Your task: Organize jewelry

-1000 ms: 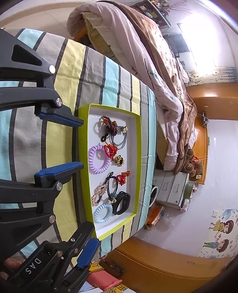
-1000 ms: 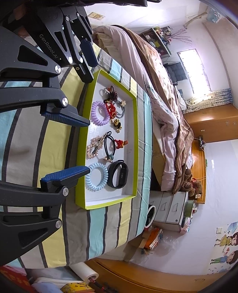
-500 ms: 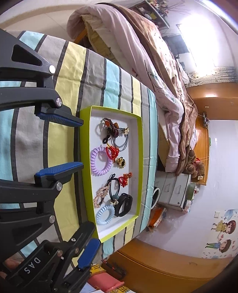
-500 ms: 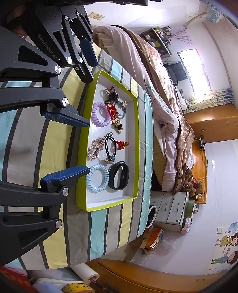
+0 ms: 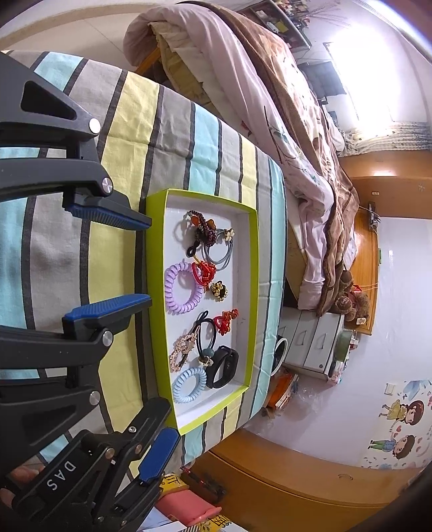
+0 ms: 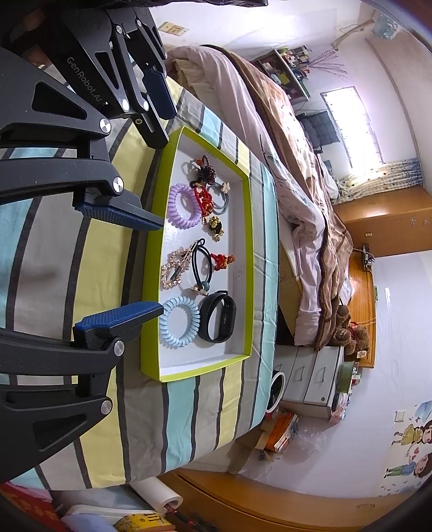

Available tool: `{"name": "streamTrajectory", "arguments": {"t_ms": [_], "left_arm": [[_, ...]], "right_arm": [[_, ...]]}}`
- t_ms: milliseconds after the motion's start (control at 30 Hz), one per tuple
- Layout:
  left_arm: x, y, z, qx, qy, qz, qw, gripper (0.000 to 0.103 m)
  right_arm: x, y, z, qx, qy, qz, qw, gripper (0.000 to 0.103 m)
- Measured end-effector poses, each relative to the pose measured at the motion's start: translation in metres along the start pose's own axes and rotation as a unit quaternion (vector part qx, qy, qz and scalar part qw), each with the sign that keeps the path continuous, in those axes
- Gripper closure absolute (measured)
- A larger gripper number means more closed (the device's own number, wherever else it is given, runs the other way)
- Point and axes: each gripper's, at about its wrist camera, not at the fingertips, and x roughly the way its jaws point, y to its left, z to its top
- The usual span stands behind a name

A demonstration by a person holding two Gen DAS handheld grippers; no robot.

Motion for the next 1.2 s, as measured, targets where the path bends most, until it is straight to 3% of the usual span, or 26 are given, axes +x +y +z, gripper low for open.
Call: {"name": "streamTrajectory", "arguments": {"t_ms": [1200], "left_arm": [[-0.0004,-0.0003,-0.0007,-0.004,0.001,0.004,1.0,0.063]], "right_arm": [[-0.0008,-0.0024,-0.0008,0.004,0.0,-0.002,1.0,0.058]]}}
